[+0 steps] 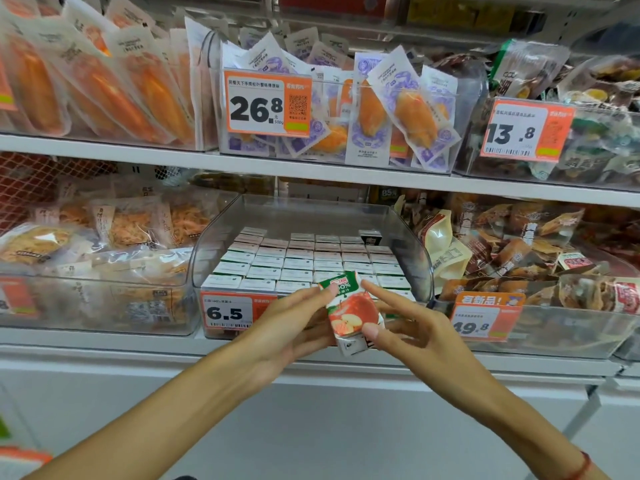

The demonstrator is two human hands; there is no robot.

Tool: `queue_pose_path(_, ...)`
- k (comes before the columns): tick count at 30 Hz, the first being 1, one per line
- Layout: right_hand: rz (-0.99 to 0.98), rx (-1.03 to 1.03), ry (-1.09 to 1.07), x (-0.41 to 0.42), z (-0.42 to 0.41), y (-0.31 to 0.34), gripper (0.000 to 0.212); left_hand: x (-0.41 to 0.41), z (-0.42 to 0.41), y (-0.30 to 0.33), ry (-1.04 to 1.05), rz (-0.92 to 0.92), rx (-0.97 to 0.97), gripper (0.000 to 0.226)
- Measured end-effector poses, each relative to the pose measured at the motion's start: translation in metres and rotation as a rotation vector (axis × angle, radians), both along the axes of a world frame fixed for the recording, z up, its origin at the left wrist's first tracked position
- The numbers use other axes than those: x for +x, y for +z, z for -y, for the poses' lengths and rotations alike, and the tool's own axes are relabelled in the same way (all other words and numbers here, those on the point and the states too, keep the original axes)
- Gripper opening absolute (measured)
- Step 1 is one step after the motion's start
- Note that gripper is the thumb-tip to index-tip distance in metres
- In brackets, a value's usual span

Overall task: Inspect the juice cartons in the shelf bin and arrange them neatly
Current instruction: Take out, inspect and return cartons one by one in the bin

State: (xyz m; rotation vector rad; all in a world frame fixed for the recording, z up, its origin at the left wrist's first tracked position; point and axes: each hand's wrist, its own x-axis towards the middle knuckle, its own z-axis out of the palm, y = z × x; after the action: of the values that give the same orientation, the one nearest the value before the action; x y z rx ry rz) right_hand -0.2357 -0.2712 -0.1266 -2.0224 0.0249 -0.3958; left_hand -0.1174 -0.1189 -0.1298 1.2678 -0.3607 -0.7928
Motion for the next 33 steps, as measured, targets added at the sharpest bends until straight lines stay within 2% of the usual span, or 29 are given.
queue_pose_path(3, 0.051, 0.112, -0.108, 0.001, -0.001, 0.003, 0.054, 0.002, -0.002, -0.001, -0.099, -0.054, 0.060, 0.051)
queue_pose_path(6, 0.009, 0.302, -0.207, 0.003, -0.003, 0.009, 0.036, 0.003, -0.002, 0.000, -0.224, -0.064, 0.141, 0.076)
queue_pose_path(8, -0.069, 0.393, -0.252, 0.004, -0.005, 0.012, 0.035, 0.002, -0.001, 0.002, -0.274, -0.095, 0.161, 0.077)
queue_pose_path(11, -0.158, 0.445, -0.290, 0.006, -0.005, 0.009, 0.046, 0.003, 0.001, 0.002, -0.278, -0.148, 0.183, 0.071)
queue_pose_path(17, -0.194, 0.414, -0.218, 0.004, -0.001, 0.006, 0.040, 0.002, 0.001, -0.001, -0.243, -0.142, 0.128, 0.071)
queue_pose_path(20, -0.217, 0.387, -0.065, 0.001, 0.003, 0.005, 0.042, 0.004, 0.004, -0.003, -0.141, -0.003, 0.027, 0.055)
queue_pose_path(23, -0.205, 0.424, 0.032, 0.001, 0.006, 0.003, 0.047, 0.004, 0.007, 0.000, 0.004, 0.152, 0.016, 0.037)
queue_pose_path(28, -0.108, 0.533, -0.007, 0.004, 0.003, 0.001, 0.053, -0.003, 0.007, 0.001, 0.005, 0.481, 0.027, 0.041)
queue_pose_path(33, -0.075, 0.482, -0.077, 0.007, 0.000, -0.001, 0.042, -0.003, 0.006, 0.002, 0.051, 0.512, 0.028, 0.045)
